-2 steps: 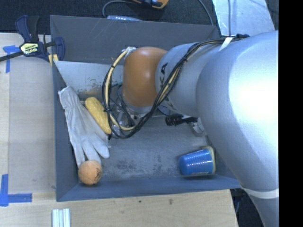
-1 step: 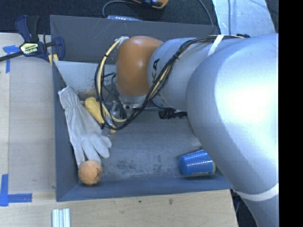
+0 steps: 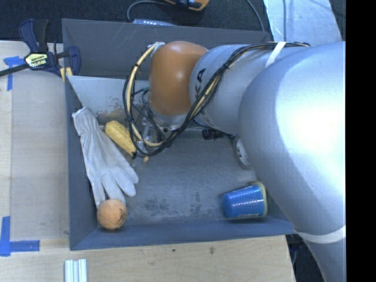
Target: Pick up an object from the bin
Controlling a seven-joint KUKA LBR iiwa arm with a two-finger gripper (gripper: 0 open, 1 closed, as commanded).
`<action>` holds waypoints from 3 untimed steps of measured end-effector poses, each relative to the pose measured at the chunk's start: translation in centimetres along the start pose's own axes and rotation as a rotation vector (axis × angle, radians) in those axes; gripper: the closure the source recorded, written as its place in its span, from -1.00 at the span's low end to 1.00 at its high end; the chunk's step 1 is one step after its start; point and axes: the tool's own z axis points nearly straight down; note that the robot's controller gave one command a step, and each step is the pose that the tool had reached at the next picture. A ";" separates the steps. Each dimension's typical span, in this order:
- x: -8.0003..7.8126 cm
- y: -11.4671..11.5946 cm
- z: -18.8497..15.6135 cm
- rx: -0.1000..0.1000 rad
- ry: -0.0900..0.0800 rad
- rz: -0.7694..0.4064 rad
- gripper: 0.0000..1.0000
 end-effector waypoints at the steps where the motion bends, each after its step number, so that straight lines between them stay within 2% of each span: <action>1: -0.2 -0.8 0.4 0.002 0.000 -0.158 -1.00; 2: -0.7 -0.8 -0.7 -0.001 -0.002 0.205 1.00; 3: -0.7 -0.8 -0.7 -0.001 -0.002 0.205 1.00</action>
Offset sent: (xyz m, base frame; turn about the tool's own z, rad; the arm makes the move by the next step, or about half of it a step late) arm 0.0043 -0.0093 0.0071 0.2060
